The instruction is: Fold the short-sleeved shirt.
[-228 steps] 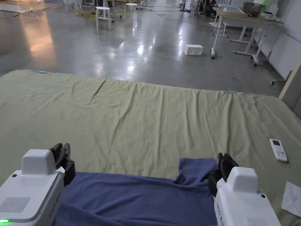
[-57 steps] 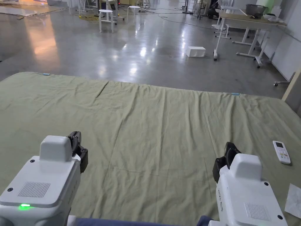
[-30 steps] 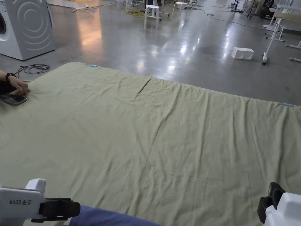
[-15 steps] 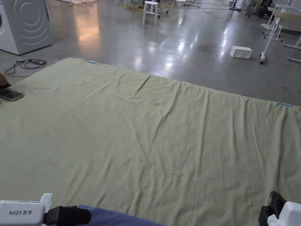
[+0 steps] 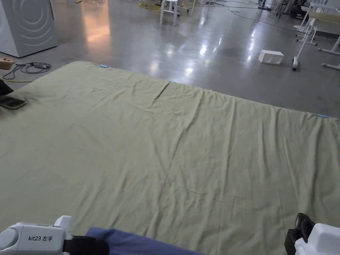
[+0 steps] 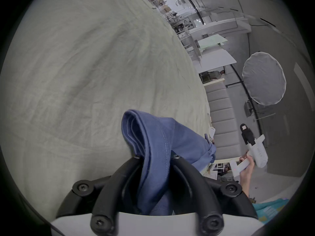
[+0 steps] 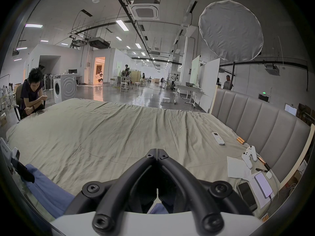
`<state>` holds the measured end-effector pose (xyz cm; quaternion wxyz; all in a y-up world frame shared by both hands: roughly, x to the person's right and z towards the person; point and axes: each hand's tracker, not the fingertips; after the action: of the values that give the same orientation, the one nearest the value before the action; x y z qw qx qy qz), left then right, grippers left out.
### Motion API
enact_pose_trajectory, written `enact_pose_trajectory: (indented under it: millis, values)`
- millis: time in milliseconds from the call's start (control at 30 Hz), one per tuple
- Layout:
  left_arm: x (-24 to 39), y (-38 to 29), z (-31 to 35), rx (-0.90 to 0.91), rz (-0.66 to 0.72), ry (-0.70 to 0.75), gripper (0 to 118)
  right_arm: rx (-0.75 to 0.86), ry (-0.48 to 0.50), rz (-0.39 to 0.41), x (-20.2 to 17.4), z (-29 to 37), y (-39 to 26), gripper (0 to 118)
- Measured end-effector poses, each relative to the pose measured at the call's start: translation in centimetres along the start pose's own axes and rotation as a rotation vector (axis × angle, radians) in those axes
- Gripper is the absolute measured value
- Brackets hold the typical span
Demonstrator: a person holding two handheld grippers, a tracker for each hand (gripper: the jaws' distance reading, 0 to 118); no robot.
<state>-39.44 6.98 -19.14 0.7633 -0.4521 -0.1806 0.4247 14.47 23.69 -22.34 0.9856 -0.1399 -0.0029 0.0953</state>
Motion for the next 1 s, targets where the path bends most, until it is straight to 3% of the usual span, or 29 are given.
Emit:
enact_pose_trajectory:
  millis: [133,467,767,1000]
  values:
    - [0.5,0.2,0.0,0.005,-0.019,0.038,12,-0.004,-0.001,-0.003,0.1,0.3,-0.1,0]
    - [4.7,1.2,3.4,0.032,-0.087,0.069,11,-0.003,-0.002,-0.004,1.1,0.4,-0.2,0]
    - [7.5,3.6,10.9,0.092,-0.147,0.3,11,-0.001,0.006,-0.014,1.7,0.3,-0.4,0]
    - [10.8,3.1,11.6,0.099,-0.18,0.409,11,-0.002,0.032,-0.058,1.5,0.2,-0.4,0]
